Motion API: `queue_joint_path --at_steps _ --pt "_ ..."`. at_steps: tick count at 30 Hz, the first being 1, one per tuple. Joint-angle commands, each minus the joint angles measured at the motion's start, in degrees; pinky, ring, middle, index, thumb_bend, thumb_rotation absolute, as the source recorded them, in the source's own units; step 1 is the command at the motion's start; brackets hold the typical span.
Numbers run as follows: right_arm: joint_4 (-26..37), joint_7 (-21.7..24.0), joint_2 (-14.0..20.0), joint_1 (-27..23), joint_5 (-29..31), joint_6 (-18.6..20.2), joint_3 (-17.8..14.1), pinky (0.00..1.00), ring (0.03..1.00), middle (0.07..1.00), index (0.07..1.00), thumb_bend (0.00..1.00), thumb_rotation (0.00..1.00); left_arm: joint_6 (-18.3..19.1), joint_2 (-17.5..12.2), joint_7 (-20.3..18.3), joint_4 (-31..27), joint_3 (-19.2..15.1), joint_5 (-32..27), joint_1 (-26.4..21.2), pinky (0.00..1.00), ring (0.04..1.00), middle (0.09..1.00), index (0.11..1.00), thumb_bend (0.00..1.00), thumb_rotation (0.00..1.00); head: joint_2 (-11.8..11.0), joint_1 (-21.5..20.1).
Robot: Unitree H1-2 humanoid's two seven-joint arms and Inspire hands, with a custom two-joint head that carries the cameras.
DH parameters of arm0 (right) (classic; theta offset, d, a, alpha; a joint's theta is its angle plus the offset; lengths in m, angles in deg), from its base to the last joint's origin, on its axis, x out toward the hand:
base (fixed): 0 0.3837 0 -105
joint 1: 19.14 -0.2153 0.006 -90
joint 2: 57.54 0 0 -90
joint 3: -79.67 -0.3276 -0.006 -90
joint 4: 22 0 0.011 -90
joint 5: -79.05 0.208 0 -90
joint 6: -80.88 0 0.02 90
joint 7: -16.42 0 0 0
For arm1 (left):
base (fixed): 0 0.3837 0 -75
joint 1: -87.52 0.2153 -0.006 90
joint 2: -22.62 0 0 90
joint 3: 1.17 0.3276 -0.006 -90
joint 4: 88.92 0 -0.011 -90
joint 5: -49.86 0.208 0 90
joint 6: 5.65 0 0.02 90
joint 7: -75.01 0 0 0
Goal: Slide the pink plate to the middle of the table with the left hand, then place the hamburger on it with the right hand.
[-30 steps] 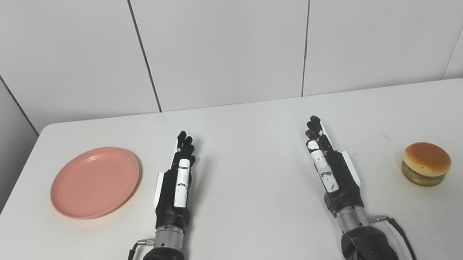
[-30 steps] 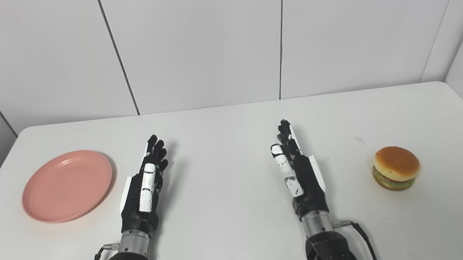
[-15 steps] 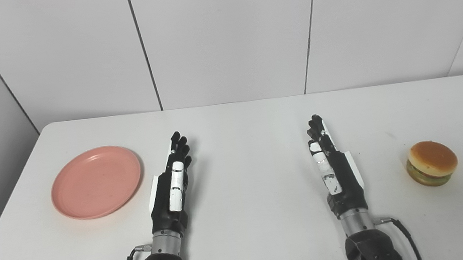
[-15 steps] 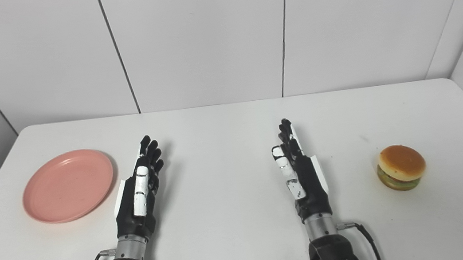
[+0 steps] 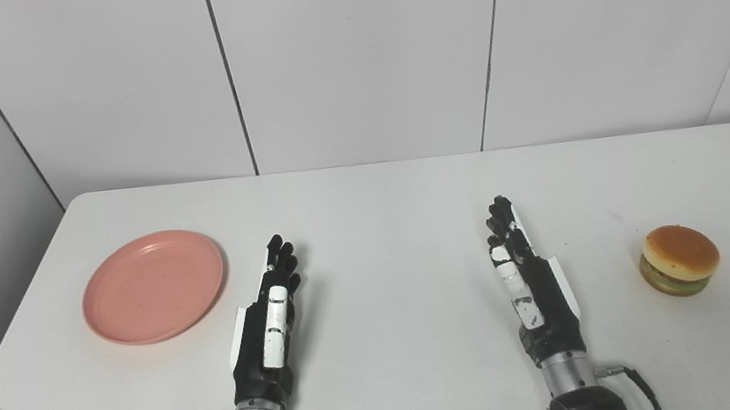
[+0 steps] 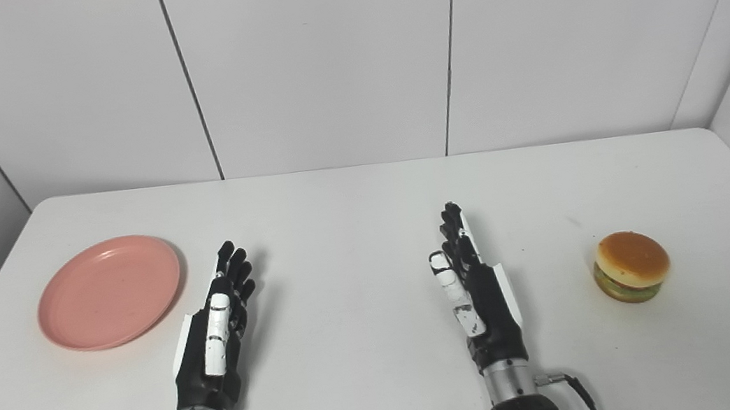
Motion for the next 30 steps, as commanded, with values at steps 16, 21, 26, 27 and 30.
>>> queue_joint_path --at_steps 16,21,26,27,30 --pt "-6.37 3.17 4.12 3.77 3.0 -3.16 -1.4 1.0 1.0 1.0 1.0 0.53 0.93 0.96 1.93 1.81 5.54 0.91 2.89 4.56 1.0 1.0 1.0 1.0 0.49 1.0 -3.45 14.26" --pt "-9.03 5.29 5.34 3.09 5.91 -5.79 -2.49 1.0 1.0 1.0 1.0 0.5 0.92 0.09 3.13 3.54 7.04 0.6 3.79 2.16 1.0 1.0 1.0 1.0 0.51 1.0 -4.7 18.31" --pt "-10.41 6.4 5.65 2.6 8.24 -6.19 -3.55 1.0 1.0 1.0 1.0 0.47 0.96 -0.56 4.09 4.61 7.23 -0.46 3.12 0.78 1.0 1.0 1.0 1.0 0.53 1.0 -5.46 20.54" --pt "-10.4 6.75 5.71 2.57 8.74 -5.91 -3.66 1.0 1.0 1.0 1.0 0.45 0.97 -0.94 4.25 4.57 7.11 -0.78 2.51 0.58 1.0 1.0 1.0 1.0 0.53 1.0 -5.46 20.54" --pt "-10.49 7.21 5.78 2.55 9.76 -5.44 -4.0 1.0 1.0 1.0 1.0 0.44 0.96 -2.33 4.27 6.11 6.18 -2.24 3.27 -0.04 1.0 1.0 1.0 1.0 0.54 1.0 -5.62 20.9"
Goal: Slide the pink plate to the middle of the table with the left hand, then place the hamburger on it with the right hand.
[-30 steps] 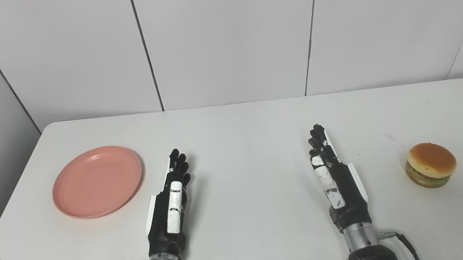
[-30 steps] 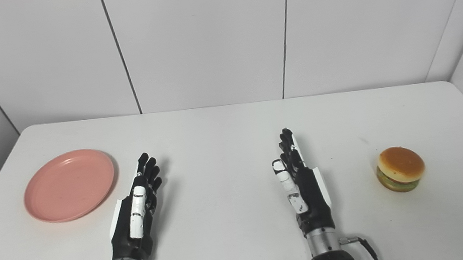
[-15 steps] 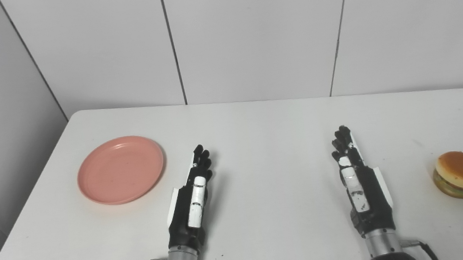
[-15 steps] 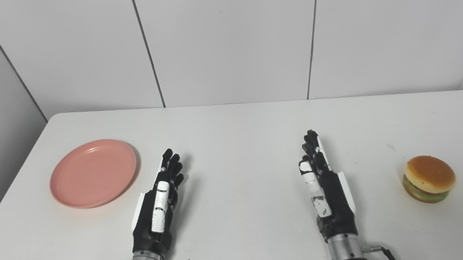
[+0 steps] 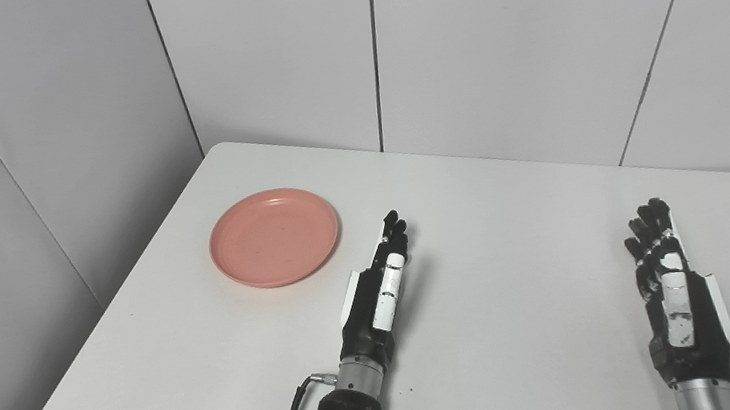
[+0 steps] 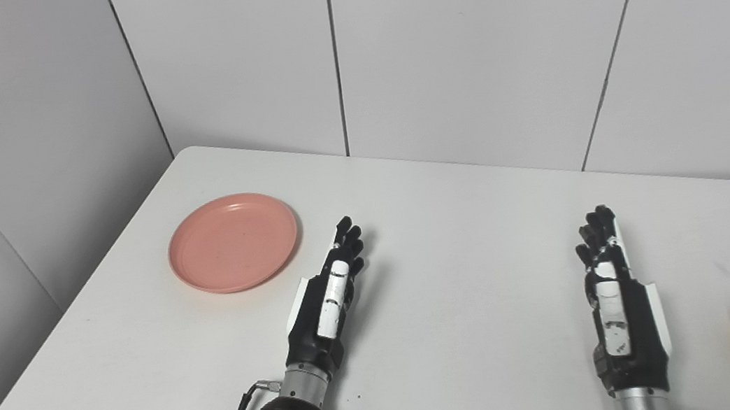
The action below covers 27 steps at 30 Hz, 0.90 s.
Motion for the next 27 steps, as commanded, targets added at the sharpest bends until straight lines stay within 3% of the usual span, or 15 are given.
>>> queue_joint_path --at_steps 1,10,19,25,27 --pt "-5.77 0.9 1.62 5.49 0.66 -0.41 -1.37 1.0 1.0 1.0 1.0 0.45 0.94 -2.42 0.05 2.11 2.89 -1.05 0.65 2.08 1.0 0.998 1.0 1.0 0.55 1.0 0.12 0.25" --pt "-5.73 1.14 2.06 5.66 0.8 0.4 -1.55 1.0 1.0 1.0 1.0 0.42 0.95 -3.09 -2.24 2.53 -0.98 -4.12 -1.28 -0.01 1.0 1.0 1.0 0.996 0.61 1.0 0.19 0.37" --pt "-6.61 1.96 2.29 5.38 2.2 0.24 -1.92 1.0 1.0 1.0 1.0 0.41 0.91 -3.54 -5.4 5.38 -5.45 -7.23 1.56 -2.14 1.0 1.0 1.0 1.0 0.61 1.0 -0.04 0.74" --pt "-6.38 2.03 2.27 5.33 2.55 1.29 -2.15 1.0 1.0 1.0 1.0 0.43 0.88 -3.98 -7.58 6.87 -6.79 -11.14 0.38 -2.7 1.0 0.999 0.997 0.989 0.59 1.0 -0.03 1.1" --pt "-6.03 1.65 2.37 5.45 1.88 1.46 -2.03 1.0 1.0 1.0 1.0 0.42 0.88 -5.21 -8.71 7.45 -6.09 -12.6 0.61 -2.98 1.0 0.99 0.978 0.971 0.63 1.0 -0.03 1.16"
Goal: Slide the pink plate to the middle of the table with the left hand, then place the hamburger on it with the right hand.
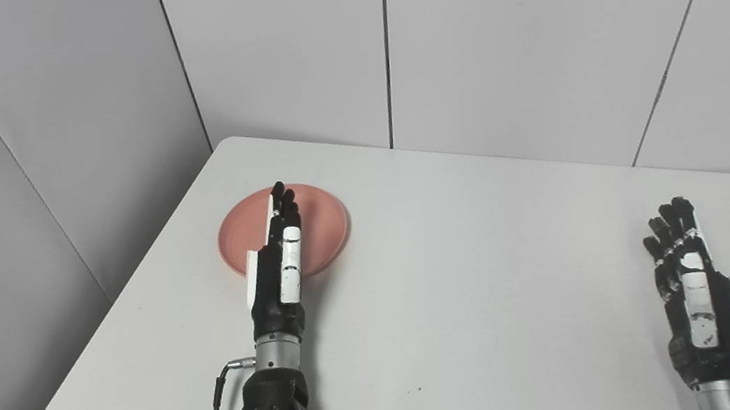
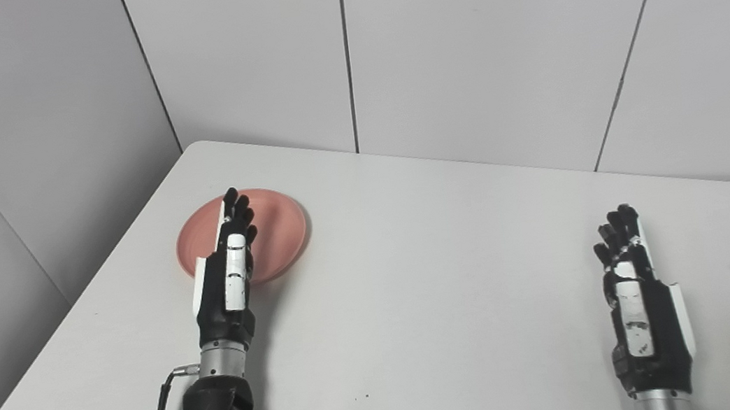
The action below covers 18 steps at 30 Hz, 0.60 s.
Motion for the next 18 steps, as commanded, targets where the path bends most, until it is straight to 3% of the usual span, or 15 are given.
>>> queue_joint_path --at_steps 1,13,18 --pt "-5.43 0.11 1.66 6.23 -0.81 1.17 -1.08 1.0 1.0 1.0 1.0 0.42 0.89 -3.78 -2.12 1.39 -0.69 -1.53 0.19 -2.05 1.0 0.979 0.968 0.957 0.64 1.0 0.06 0.01" --pt "-4.6 0.65 1.68 6.58 -0.48 1.93 -1.1 1.0 1.0 1.0 1.0 0.42 0.91 -7.42 -6.22 5.99 4.47 -8.07 0.13 -4.9 0.95 0.911 0.906 0.899 0.68 1.0 0.05 0.19" --pt "-4.05 0.93 1.88 6.93 -0.31 2.05 -0.97 1.0 1.0 1.0 1.0 0.42 0.9 -8.6 -8.04 5.74 6.37 -9.92 -2.98 -5.82 0.91 0.894 0.878 0.865 0.67 1.0 0.34 0.73"
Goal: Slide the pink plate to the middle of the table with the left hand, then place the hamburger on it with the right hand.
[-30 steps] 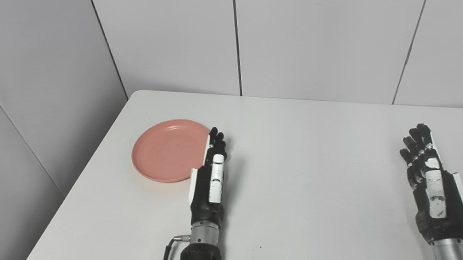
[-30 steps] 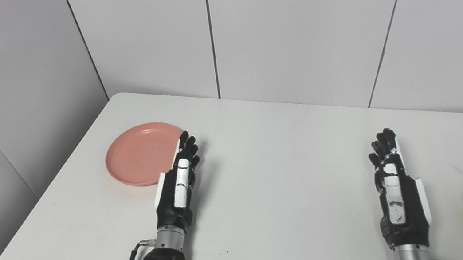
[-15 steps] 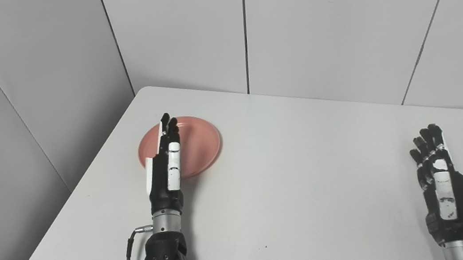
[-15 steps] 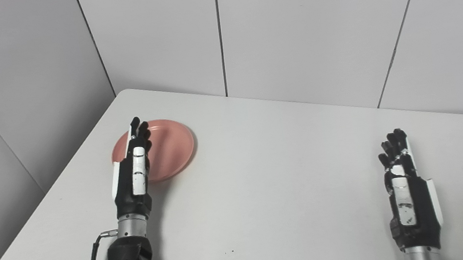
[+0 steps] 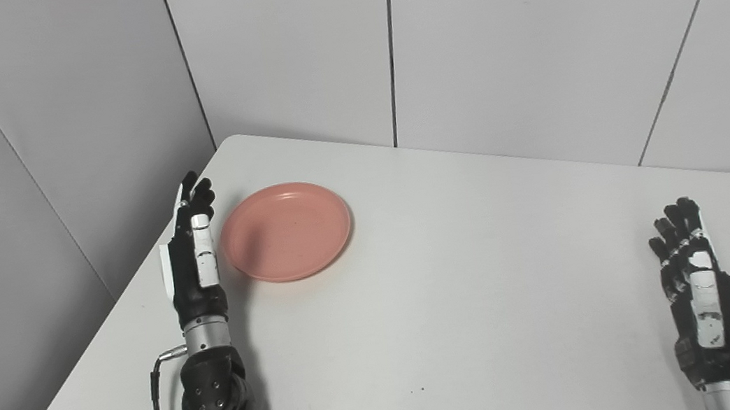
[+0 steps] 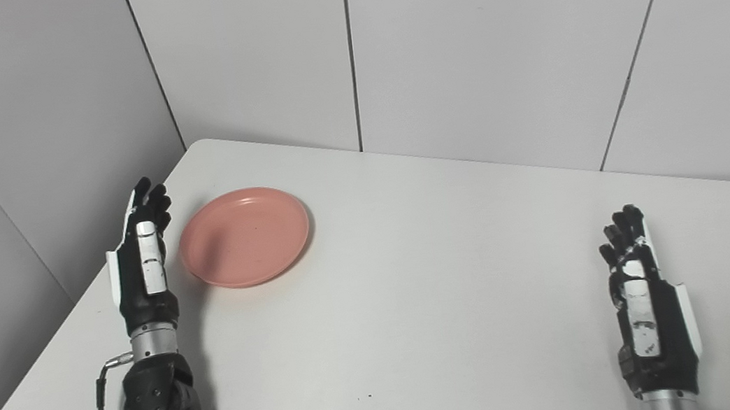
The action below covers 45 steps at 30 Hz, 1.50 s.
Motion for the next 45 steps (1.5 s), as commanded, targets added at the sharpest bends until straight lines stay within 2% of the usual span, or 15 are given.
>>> queue_joint_path --at_steps 1,6,9,15,18,21,24,32,35,38,45 --pt "-4.62 0.81 1.55 6.85 -0.06 0.99 -0.91 1.0 1.0 1.0 1.0 0.42 0.9 -2.01 -1.53 0.74 -1.82 -0.63 -0.46 -2.1 0.91 0.894 0.876 0.862 0.66 1.0 -0.01 0.03" --pt "-4.4 0.22 1.53 6.92 -0.86 1.29 -0.82 1.0 1.0 1.0 1.0 0.45 0.9 -0.62 -2.91 2.86 1.24 -2.3 0.04 -3.72 0.86 0.836 0.835 0.828 0.66 1.0 -0.16 -0.39" --pt "-4.25 0.23 1.31 6.91 -0.58 1.7 -0.9 1.0 1.0 1.0 1.0 0.43 0.92 -1.53 -4.01 3.86 4.95 -3.07 -0.24 -5.08 0.83 0.808 0.814 0.814 0.64 1.0 -0.46 -0.51" --pt "-4.14 0.51 1.09 6.88 -0.44 1.32 -0.86 1.0 1.0 1.0 1.0 0.42 0.9 -2.28 -6.04 5.34 11.98 -3.8 -0.78 -8.16 0.85 0.806 0.797 0.797 0.65 1.0 -0.7 -1.0" --pt "-4.19 0.41 1.08 6.86 -0.57 1.23 -0.87 1.0 1.0 1.0 1.0 0.43 0.9 -0.89 -7.3 4.21 14.17 -2.81 -1.02 -9.19 0.84 0.798 0.784 0.778 0.64 1.0 -0.71 -1.02" --pt "-4.42 0.44 1.09 6.76 -0.59 1.02 -0.88 1.0 1.0 1.0 1.0 0.43 0.9 1.64 -8.4 3.0 15.85 -1.35 -1.13 -10.12 0.87 0.821 0.81 0.799 0.62 1.0 -0.79 -1.06" --pt "-3.89 0.2 0.98 6.83 -0.76 1.59 -0.85 1.0 1.0 1.0 1.0 0.41 0.9 2.45 -9.87 1.15 18.08 0.51 -0.74 -10.77 0.89 0.84 0.83 0.814 0.59 1.0 -0.89 -1.18" --pt "-4.07 -0.21 0.77 6.64 -0.96 1.49 -0.93 1.0 1.0 1.0 1.0 0.41 0.9 7.01 -10.68 -5.68 21.3 3.14 -4.55 -13.11 0.89 0.847 0.833 0.823 0.65 1.0 -0.97 -1.41" --pt "-3.97 -0.46 0.58 6.68 -1.1 1.35 -0.95 1.0 1.0 1.0 1.0 0.44 0.89 8.83 -10.25 -6.78 19.8 4.85 -3.84 -12.81 0.86 0.83 0.818 0.804 0.65 1.0 -1.0 -1.64" --pt "-3.73 -1.14 0.33 6.84 -1.82 1.25 -0.98 1.0 1.0 1.0 1.0 0.44 0.89 10.28 -9.97 -7.57 17.62 7.36 -2.24 -11.66 0.83 0.819 0.82 0.812 0.59 1.0 -0.92 -1.86" --pt "-2.48 -1.43 0.26 7.25 -1.98 2.08 -0.81 1.0 1.0 1.0 1.0 0.45 0.89 12.41 -8.37 -9.07 15.13 9.81 -3.05 -10.21 0.84 0.84 0.835 0.821 0.61 1.0 -0.77 -2.25"
